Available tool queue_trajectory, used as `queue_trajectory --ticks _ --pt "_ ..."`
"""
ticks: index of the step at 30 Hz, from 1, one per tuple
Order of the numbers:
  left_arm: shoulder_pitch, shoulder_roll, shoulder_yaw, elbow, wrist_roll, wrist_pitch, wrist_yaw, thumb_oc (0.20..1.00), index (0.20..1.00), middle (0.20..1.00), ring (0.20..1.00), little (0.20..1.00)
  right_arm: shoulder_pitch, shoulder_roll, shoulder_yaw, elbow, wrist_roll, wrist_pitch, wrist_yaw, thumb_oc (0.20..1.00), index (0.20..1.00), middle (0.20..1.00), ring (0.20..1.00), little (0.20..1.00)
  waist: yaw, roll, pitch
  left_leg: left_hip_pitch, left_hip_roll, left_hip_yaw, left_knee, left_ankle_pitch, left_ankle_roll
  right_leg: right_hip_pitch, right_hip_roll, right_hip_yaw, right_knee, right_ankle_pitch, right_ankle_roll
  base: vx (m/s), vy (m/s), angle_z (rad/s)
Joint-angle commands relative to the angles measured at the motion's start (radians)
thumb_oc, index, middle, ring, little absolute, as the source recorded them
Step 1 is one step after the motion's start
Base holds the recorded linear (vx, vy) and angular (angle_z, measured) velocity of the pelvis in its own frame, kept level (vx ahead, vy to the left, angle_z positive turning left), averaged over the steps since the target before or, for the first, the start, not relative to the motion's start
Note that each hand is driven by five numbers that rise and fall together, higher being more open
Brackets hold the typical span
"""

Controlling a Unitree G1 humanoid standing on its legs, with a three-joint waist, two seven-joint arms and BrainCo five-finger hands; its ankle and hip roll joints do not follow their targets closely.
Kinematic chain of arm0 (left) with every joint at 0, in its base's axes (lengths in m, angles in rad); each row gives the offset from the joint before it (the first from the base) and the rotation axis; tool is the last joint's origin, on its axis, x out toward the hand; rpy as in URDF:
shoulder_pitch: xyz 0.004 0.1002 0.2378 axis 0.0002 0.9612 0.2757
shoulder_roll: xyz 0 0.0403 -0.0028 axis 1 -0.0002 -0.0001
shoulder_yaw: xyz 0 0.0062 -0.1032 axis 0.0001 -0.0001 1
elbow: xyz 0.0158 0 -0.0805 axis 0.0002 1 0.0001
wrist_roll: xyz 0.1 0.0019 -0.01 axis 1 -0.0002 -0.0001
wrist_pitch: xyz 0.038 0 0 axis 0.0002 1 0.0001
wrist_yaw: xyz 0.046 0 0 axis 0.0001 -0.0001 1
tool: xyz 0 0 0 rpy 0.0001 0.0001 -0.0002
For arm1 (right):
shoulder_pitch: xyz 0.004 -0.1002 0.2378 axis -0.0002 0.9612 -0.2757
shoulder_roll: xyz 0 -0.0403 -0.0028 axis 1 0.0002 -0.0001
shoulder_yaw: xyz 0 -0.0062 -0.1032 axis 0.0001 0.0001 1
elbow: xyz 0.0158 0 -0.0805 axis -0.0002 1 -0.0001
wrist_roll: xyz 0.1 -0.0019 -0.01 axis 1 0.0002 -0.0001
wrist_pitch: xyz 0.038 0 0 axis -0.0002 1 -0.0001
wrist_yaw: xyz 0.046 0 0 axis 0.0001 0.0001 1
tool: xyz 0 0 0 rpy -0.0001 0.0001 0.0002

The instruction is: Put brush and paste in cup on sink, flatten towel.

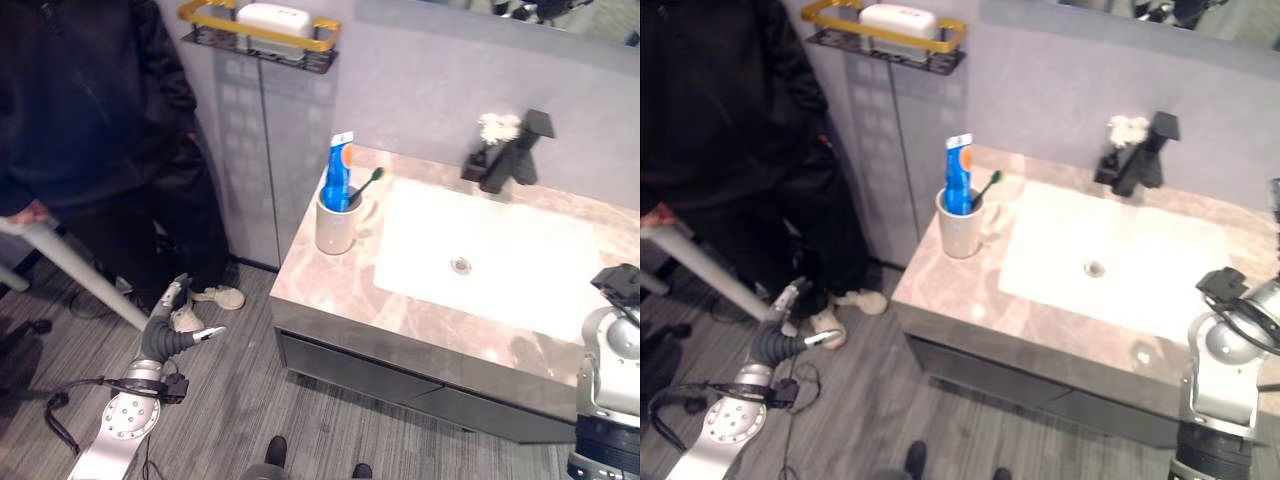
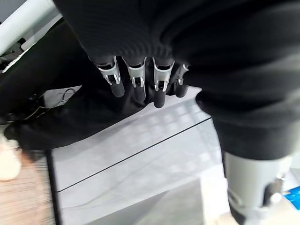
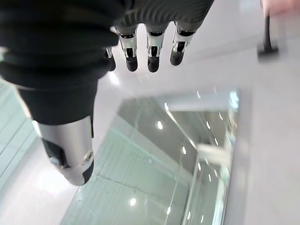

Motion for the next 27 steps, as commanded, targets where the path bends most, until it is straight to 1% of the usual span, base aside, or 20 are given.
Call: queue_trajectory --ticks 1,2,4,5,6,10,12,13,14,16,18,19,20,21,22,23,24,25,27 --pt "0.018 0.019 0.061 -0.049 -0.02 -0.067 0.025 1.0 1.0 1.0 1.0 1.0 0.034 -0.073 -0.057 0.028 -0.078 -0.007 -0.036 1.0 1.0 1.0 1.0 1.0 -0.023 -0.021 -0.077 -0.05 0.034 -0.021 0.005 -0.017 -0.013 -0.008 -0.047 -0.01 0.036 -0.009 0.057 -0.02 -0.006 -0.07" --pt "0.019 0.019 0.061 -0.05 -0.021 -0.066 0.025 1.0 1.0 1.0 1.0 1.0 0.034 -0.074 -0.058 0.028 -0.077 -0.008 -0.036 1.0 1.0 1.0 1.0 1.0 -0.023 -0.022 -0.08 -0.049 0.035 -0.021 0.005 -0.023 -0.014 -0.007 -0.046 -0.009 0.035 -0.013 0.058 -0.02 -0.006 -0.07" --pt "0.025 0.017 0.081 -0.054 -0.025 -0.066 0.023 1.0 1.0 1.0 1.0 1.0 0.089 -0.071 -0.104 0.093 -0.084 0.03 -0.045 1.0 1.0 1.0 1.0 1.0 -0.048 -0.015 -0.078 -0.046 0.039 -0.014 0.005 -0.024 -0.014 -0.012 -0.044 -0.001 0.042 -0.017 0.057 -0.02 -0.008 -0.12" --pt "0.024 0.017 0.09 -0.052 -0.031 -0.06 0.02 1.0 1.0 1.0 1.0 1.0 0.126 -0.093 -0.095 0.166 -0.058 0.056 -0.014 1.0 1.0 1.0 1.0 1.0 -0.064 -0.012 -0.074 -0.039 0.043 -0.005 0.005 -0.023 -0.015 -0.019 -0.04 0.009 0.055 -0.019 0.055 -0.06 -0.015 -0.18" --pt "0.025 0.011 0.097 -0.048 -0.032 -0.055 0.016 1.0 1.0 1.0 1.0 1.0 0.16 -0.084 -0.107 0.201 -0.05 0.075 0.001 1.0 1.0 1.0 1.0 1.0 -0.081 -0.008 -0.068 -0.036 0.045 0.001 0.005 -0.022 -0.014 -0.024 -0.038 0.015 0.061 -0.02 0.053 -0.06 -0.018 -0.21" --pt "0.038 -0.016 0.142 -0.026 -0.072 -0.046 0.01 1.0 1.0 1.0 1.0 1.0 0.242 -0.046 -0.131 0.341 -0.016 0.117 0.022 1.0 1.0 1.0 1.0 1.0 -0.11 0.004 -0.065 -0.021 0.057 0.026 0.005 -0.025 -0.016 -0.027 -0.031 0.039 0.063 -0.023 0.05 -0.02 -0.017 -0.25" --pt "0.038 -0.026 0.159 -0.022 -0.093 -0.043 -0.001 1.0 1.0 1.0 1.0 1.0 0.271 -0.041 -0.139 0.407 -0.007 0.137 0.032 1.0 1.0 1.0 1.0 1.0 -0.12 0.006 -0.066 -0.014 0.062 0.035 0.005 -0.026 -0.019 -0.025 -0.028 0.047 0.055 -0.022 0.05 -0.01 -0.015 -0.2" --pt "0.039 -0.026 0.159 -0.022 -0.095 -0.043 -0.002 0.953 0.953 0.953 0.953 0.953 0.27 -0.044 -0.138 0.412 -0.005 0.135 0.032 1.0 1.0 1.0 1.0 1.0 -0.119 0.007 -0.067 -0.014 0.062 0.036 0.005 -0.026 -0.019 -0.024 -0.028 0.047 0.054 -0.021 0.05 -0.01 -0.015 -0.24" --pt "0.033 -0.035 0.164 -0.011 -0.12 -0.043 -0.011 0.959 0.959 0.959 0.959 0.959 0.276 -0.046 -0.135 0.473 0.008 0.142 0.034 1.0 1.0 1.0 1.0 1.0 -0.124 0.009 -0.066 -0.012 0.064 0.039 0.005 -0.025 -0.021 -0.024 -0.026 0.052 0.052 -0.021 0.049 -0.03 -0.019 -0.26" --pt "0.009 -0.037 0.163 0.01 -0.159 -0.041 -0.025 0.937 0.937 0.937 0.937 0.937 0.284 -0.052 -0.121 0.609 0.034 0.166 0.045 1.0 1.0 1.0 1.0 1.0 -0.134 0.017 -0.064 -0.01 0.068 0.047 0.005 -0.022 -0.027 -0.02 -0.025 0.058 0.04 -0.017 0.048 -0.04 -0.021 -0.22" --pt "-0.016 -0.029 0.16 0.015 -0.183 -0.046 -0.036 0.94 0.94 0.94 0.94 0.94 0.279 -0.084 -0.099 0.771 0.06 0.19 0.062 1.0 1.0 1.0 1.0 1.0 -0.137 0.02 -0.059 -0.012 0.069 0.05 0.005 -0.02 -0.031 -0.02 -0.024 0.062 0.031 -0.01 0.048 -0.04 -0.017 -0.09" --pt "-0.023 -0.026 0.157 0.011 -0.196 -0.047 -0.046 0.881 0.881 0.881 0.881 0.881 0.272 -0.1 -0.088 0.841 0.07 0.196 0.065 1.0 1.0 1.0 1.0 1.0 -0.138 0.023 -0.056 -0.014 0.07 0.052 0.005 -0.017 -0.034 -0.02 -0.023 0.064 0.028 -0.008 0.048 -0.03 -0.014 0.0" --pt "-0.024 -0.027 0.158 0.012 -0.198 -0.047 -0.046 0.881 0.881 0.881 0.881 0.881 0.267 -0.106 -0.085 0.851 0.073 0.192 0.065 1.0 1.0 1.0 1.0 1.0 -0.138 0.024 -0.056 -0.014 0.07 0.052 0.005 -0.017 -0.034 -0.021 -0.023 0.064 0.028 -0.008 0.047 -0.05 -0.019 0.01" --pt "-0.036 -0.034 0.139 0.008 -0.242 -0.047 -0.058 0.715 0.715 0.715 0.715 0.715 0.256 -0.112 -0.068 0.967 0.081 0.211 0.052 1.0 1.0 1.0 1.0 1.0 -0.139 0.031 -0.05 -0.018 0.071 0.054 0.005 -0.012 -0.037 -0.023 -0.023 0.065 0.026 -0.006 0.046 -0.04 -0.012 -0.02" --pt "-0.041 -0.033 0.129 0.008 -0.251 -0.043 -0.065 0.611 0.611 0.611 0.611 0.611 0.246 -0.113 -0.056 0.999 0.091 0.211 0.06 1.0 1.0 1.0 1.0 1.0 -0.138 0.034 -0.048 -0.018 0.072 0.054 0.005 -0.012 -0.037 -0.023 -0.022 0.064 0.027 -0.006 0.045 -0.05 -0.02 -0.02" --pt "-0.046 -0.027 0.115 0.001 -0.257 -0.041 -0.078 0.573 0.573 0.573 0.573 0.573 0.234 -0.105 -0.041 1.053 0.106 0.218 0.063 1.0 1.0 1.0 1.0 1.0 -0.137 0.039 -0.047 -0.018 0.073 0.055 0.005 -0.011 -0.038 -0.023 -0.022 0.064 0.027 -0.006 0.044 0.0 0.0 0.0" --pt "-0.05 -0.024 0.105 -0.001 -0.262 -0.038 -0.088 0.555 0.555 0.555 0.555 0.555 0.225 -0.094 -0.029 1.101 0.13 0.216 0.065 1.0 1.0 1.0 1.0 1.0 -0.136 0.042 -0.046 -0.017 0.073 0.054 0.005 -0.01 -0.038 -0.021 -0.021 0.064 0.026 -0.006 0.042 0.0 0.0 0.0" --pt "-0.051 -0.022 0.105 -0.001 -0.262 -0.038 -0.089 0.539 0.539 0.539 0.539 0.539 0.222 -0.096 -0.027 1.107 0.134 0.212 0.066 1.0 1.0 1.0 1.0 1.0 -0.136 0.041 -0.045 -0.017 0.073 0.054 0.005 -0.01 -0.038 -0.021 -0.02 0.064 0.026 -0.006 0.042 0.0 0.0 0.0" --pt "-0.064 -0.023 0.083 -0.006 -0.275 -0.032 -0.097 0.482 0.482 0.482 0.482 0.482 0.204 -0.065 0.0 1.162 0.176 0.207 0.089 1.0 1.0 1.0 1.0 1.0 -0.135 0.046 -0.043 -0.015 0.074 0.054 0.005 -0.01 -0.039 -0.017 -0.019 0.062 0.025 -0.007 0.04 0.0 0.0 0.0"
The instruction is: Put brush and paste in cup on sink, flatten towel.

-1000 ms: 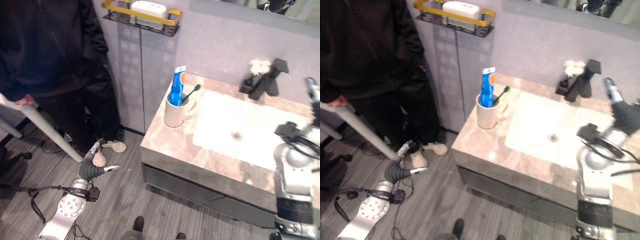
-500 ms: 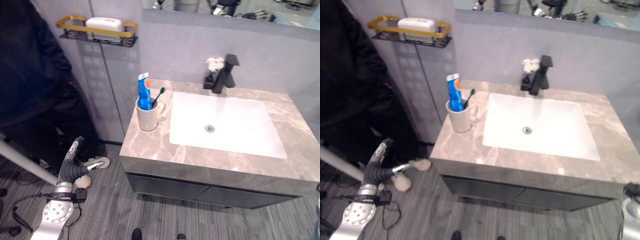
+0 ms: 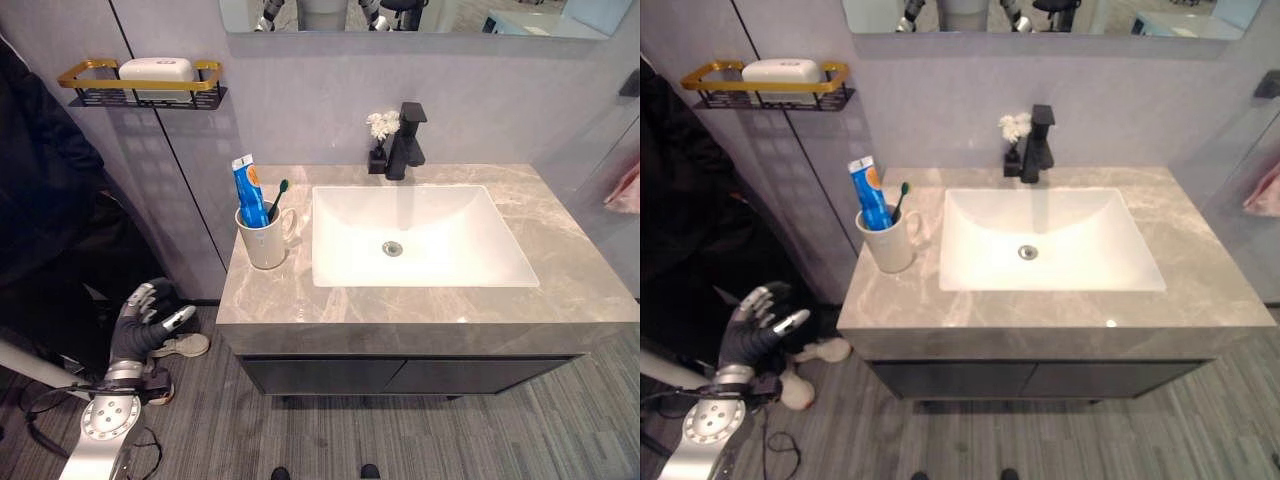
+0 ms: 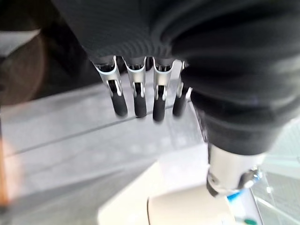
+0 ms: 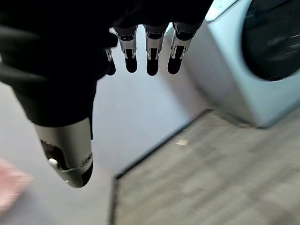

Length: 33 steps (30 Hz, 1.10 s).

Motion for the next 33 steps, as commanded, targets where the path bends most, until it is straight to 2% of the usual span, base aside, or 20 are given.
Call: queue_trajectory --ticks 1,3,5,6,7,11,15,22,33 --pt "-0.079 0.035 0.017 -0.039 -0.035 -0.036 -0.026 0.457 0.457 0.457 0.457 0.457 -0.056 -0.009 0.061 0.045 0.065 -0.026 0.036 1.0 1.0 1.0 1.0 1.0 0.002 -0.025 -0.007 -0.051 0.05 -0.053 0.005 0.009 -0.049 0.004 -0.035 -0.046 0.033 -0.027 0.04 0.0 -0.035 0.02" --pt "-0.124 0.018 -0.024 -0.049 -0.078 -0.029 -0.04 0.407 0.407 0.407 0.407 0.407 -0.094 0.066 0.17 0.085 0.1 -0.05 0.119 1.0 1.0 1.0 1.0 1.0 -0.005 -0.017 0.007 -0.05 0.054 -0.046 0.005 0.013 -0.053 0.004 -0.029 -0.045 0.031 -0.027 0.038 -0.02 -0.036 0.01" --pt "-0.134 0.015 -0.03 -0.049 -0.089 -0.028 -0.042 0.341 0.341 0.341 0.341 0.341 -0.102 0.085 0.21 0.134 0.1 -0.047 0.144 1.0 1.0 1.0 1.0 1.0 -0.005 -0.016 0.01 -0.049 0.055 -0.042 0.005 0.014 -0.055 0.003 -0.028 -0.044 0.031 -0.027 0.037 0.0 -0.015 -0.02" --pt "-0.147 0.001 -0.047 -0.057 -0.124 -0.018 -0.056 0.294 0.294 0.294 0.294 0.294 -0.118 0.123 0.301 0.189 0.055 -0.024 0.188 1.0 1.0 1.0 1.0 1.0 -0.003 -0.014 0.014 -0.05 0.059 -0.039 0.005 0.015 -0.058 0.003 -0.026 -0.045 0.028 -0.026 0.035 0.01 -0.054 -0.02" --pt "-0.172 -0.013 -0.076 -0.058 -0.15 -0.017 -0.06 0.2 0.2 0.2 0.2 0.2 -0.129 0.162 0.438 0.207 -0.036 -0.004 0.257 1.0 1.0 1.0 1.0 1.0 -0.004 -0.015 0.02 -0.047 0.061 -0.035 0.005 0.018 -0.06 0.003 -0.025 -0.045 0.028 -0.025 0.032 0.02 -0.063 -0.01" --pt "-0.207 -0.003 -0.103 -0.058 -0.143 -0.015 -0.071 0.2 0.2 0.2 0.2 0.2 -0.149 0.174 0.644 0.201 -0.243 0.019 0.331 1.0 1.0 1.0 1.0 1.0 0.004 -0.021 0.025 -0.042 0.06 -0.03 0.005 0.018 -0.061 0.005 -0.023 -0.044 0.029 -0.028 0.028 0.02 -0.021 -0.01" --pt "-0.24 -0.019 -0.136 -0.024 -0.131 -0.007 -0.064 0.2 0.2 0.2 0.2 0.2 -0.152 0.183 0.738 0.149 -0.327 0.018 0.364 1.0 1.0 1.0 1.0 1.0 0.005 -0.027 0.025 -0.032 0.057 -0.029 0.005 0.014 -0.059 0.013 -0.024 -0.047 0.03 -0.034 0.026 0.03 -0.01 0.01" --pt "-0.278 -0.037 -0.169 0.058 -0.146 0.014 -0.045 0.2 0.2 0.2 0.2 0.2 -0.148 0.203 0.746 0.17 -0.318 0.028 0.375 1.0 1.0 1.0 1.0 1.0 -0.006 -0.021 0.024 -0.023 0.051 -0.021 0.005 0.004 -0.054 0.015 -0.03 -0.043 0.035 -0.037 0.03 0.03 0.004 0.0" --pt "-0.419 -0.012 -0.201 0.176 -0.21 0.038 -0.015 0.2 0.2 0.2 0.2 0.2 -0.148 0.217 0.769 0.19 -0.301 0.047 0.397 1.0 1.0 1.0 1.0 1.0 -0.035 -0.006 0.032 -0.031 0.048 -0.006 0.005 -0.004 -0.054 -0.002 -0.037 -0.028 0.032 -0.032 0.034 0.01 0.004 -0.02"
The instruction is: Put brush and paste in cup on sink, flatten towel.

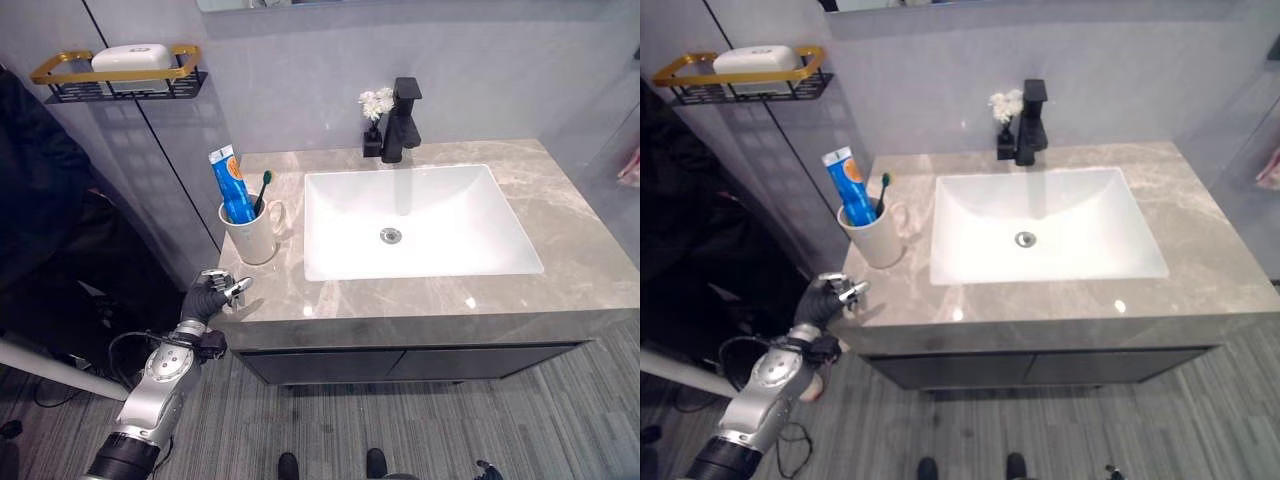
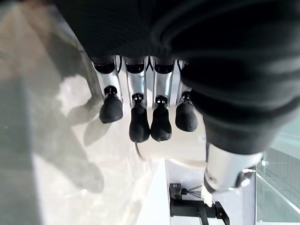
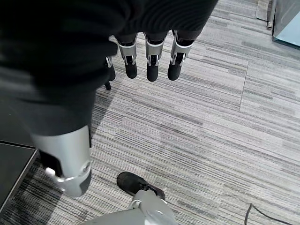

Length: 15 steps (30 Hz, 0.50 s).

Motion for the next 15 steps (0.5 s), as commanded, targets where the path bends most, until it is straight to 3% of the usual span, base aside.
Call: queue_trajectory --ticks 1,15 --pt "-0.11 0.019 -0.009 0.05 -0.028 -0.036 0.038 0.2 0.2 0.2 0.2 0.2 -0.023 0.001 0.031 -0.022 0.018 0.003 0.004 1.0 1.0 1.0 1.0 1.0 -0.013 -0.041 -0.01 -0.021 0.024 -0.013 0.005 -0.01 -0.042 0.01 -0.061 -0.032 0.034 -0.036 0.057 0.02 0.002 -0.05" --pt "-0.203 -0.031 -0.029 0.128 0.015 -0.041 0.1 0.2 0.2 0.2 0.2 0.2 -0.023 0.009 0.059 -0.039 0.014 0.006 -0.009 1.0 1.0 1.0 1.0 1.0 -0.033 -0.04 0.001 -0.024 0.03 0.003 0.005 -0.013 -0.048 -0.004 -0.057 -0.016 0.032 -0.038 0.055 0.0 -0.005 -0.04"
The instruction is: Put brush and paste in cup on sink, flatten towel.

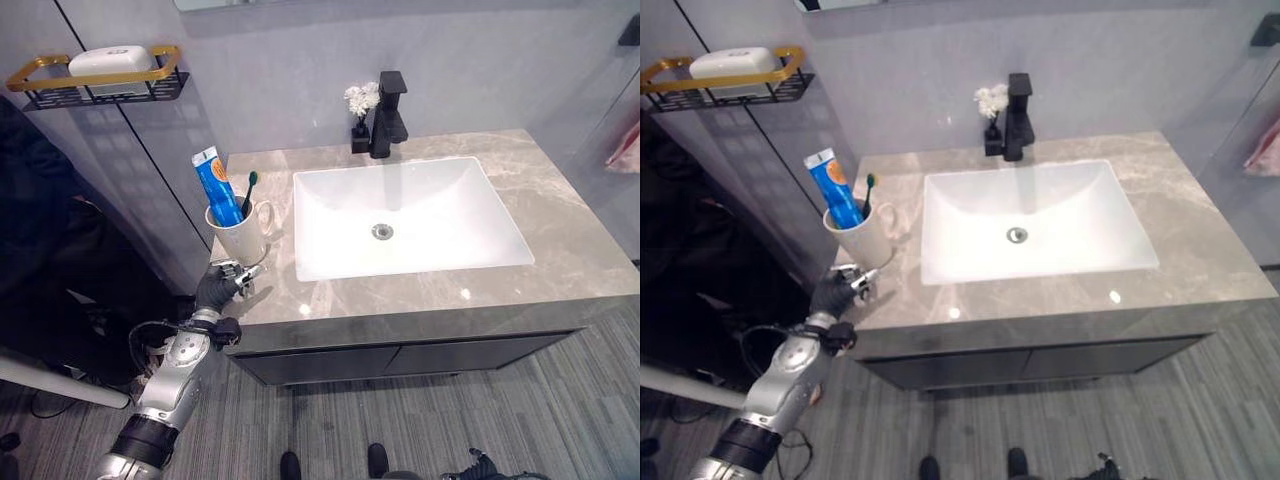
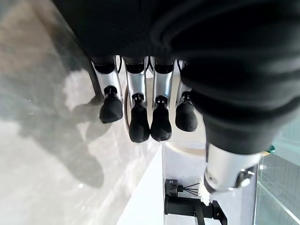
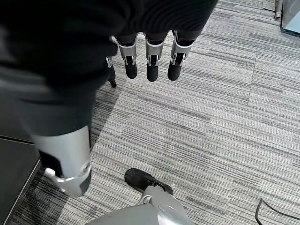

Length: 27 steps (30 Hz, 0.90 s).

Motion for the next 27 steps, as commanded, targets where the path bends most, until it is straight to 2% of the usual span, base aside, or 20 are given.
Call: queue_trajectory --ticks 1,15,27 --pt "-0.104 0.029 0.014 0.048 0.035 -0.041 0.029 0.2 0.2 0.2 0.2 0.2 -0.014 0.007 0.037 -0.005 0.016 0.005 -0.014 1.0 1.0 1.0 1.0 1.0 -0.028 -0.048 0.007 -0.015 0.029 -0.021 0.005 -0.011 -0.049 0.017 -0.058 -0.04 0.032 -0.045 0.055 0.01 -0.014 -0.03" --pt "-0.155 0.034 0.04 0.102 0.07 -0.039 0.081 0.2 0.2 0.2 0.2 0.2 -0.017 0.005 0.003 0.017 0.068 0.011 -0.027 1.0 1.0 1.0 1.0 1.0 -0.036 -0.053 0.015 -0.023 0.033 -0.014 0.005 -0.013 -0.053 0.005 -0.055 -0.039 0.033 -0.046 0.055 0.01 -0.003 -0.01" --pt "-0.299 0.063 0.035 0.231 0.091 -0.042 0.146 0.2 0.2 0.2 0.2 0.2 -0.013 0.013 0.022 0.034 0.076 0.016 -0.025 1.0 1.0 1.0 1.0 1.0 -0.052 -0.072 0.018 -0.041 0.038 0.001 0.005 -0.015 -0.056 -0.019 -0.051 -0.031 0.028 -0.038 0.061 0.0 -0.001 -0.03"
